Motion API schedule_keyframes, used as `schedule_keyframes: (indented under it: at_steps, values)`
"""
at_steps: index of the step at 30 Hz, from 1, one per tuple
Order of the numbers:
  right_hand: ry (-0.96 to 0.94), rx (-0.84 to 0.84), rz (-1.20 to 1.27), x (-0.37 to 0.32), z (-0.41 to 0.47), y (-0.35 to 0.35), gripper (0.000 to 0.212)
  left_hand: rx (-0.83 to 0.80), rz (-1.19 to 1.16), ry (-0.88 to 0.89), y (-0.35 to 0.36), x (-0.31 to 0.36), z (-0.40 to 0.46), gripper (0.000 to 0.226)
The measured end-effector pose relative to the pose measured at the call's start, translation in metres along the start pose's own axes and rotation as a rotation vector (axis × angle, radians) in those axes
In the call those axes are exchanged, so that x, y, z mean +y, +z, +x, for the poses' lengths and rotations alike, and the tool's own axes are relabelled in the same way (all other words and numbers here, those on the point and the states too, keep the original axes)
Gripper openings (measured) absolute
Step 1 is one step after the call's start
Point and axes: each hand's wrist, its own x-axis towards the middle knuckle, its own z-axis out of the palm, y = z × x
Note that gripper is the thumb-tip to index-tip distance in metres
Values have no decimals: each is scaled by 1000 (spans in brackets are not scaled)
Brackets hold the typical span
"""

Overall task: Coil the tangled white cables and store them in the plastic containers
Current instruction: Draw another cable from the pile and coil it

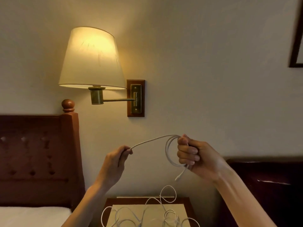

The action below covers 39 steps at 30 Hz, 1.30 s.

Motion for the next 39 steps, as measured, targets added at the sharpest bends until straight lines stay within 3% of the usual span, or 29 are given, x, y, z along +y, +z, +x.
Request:
schedule_keyframes:
  at_steps: [2,5,6,8,10,15,18,21,25,27,33,36,39]
  values:
    - [-20,19,-9,1,2,4,31,-85,222,-144,8,6,-10,18]
    - [-85,206,-232,12,9,9,33,-736,461,-293,14,53,-14,21]
    - [-121,270,-343,18,13,8,32,-884,415,-248,12,76,-13,22]
    - [-194,340,-563,29,17,8,32,-1002,208,-95,4,119,-7,23]
    - [-223,348,-732,37,16,12,33,-917,139,7,-9,147,3,24]
    - [-234,285,-1037,37,9,17,45,-314,316,382,-20,139,17,33]
    - [-215,311,-1119,32,10,14,39,-172,319,459,-13,120,15,32]
    - [-169,296,-1035,32,13,13,38,-69,82,285,-7,108,13,35]
    - [-111,252,-807,31,16,14,45,-138,-543,-325,4,110,2,59]
    - [-94,242,-699,30,17,17,45,-227,-690,-529,10,112,-4,68]
    - [-100,346,-638,30,20,23,45,-265,-1035,-657,15,121,1,36]
    - [-191,489,-770,43,25,26,38,-88,-958,-705,25,125,5,38]
    - [-369,540,-777,59,31,31,18,127,-891,-708,35,127,6,38]
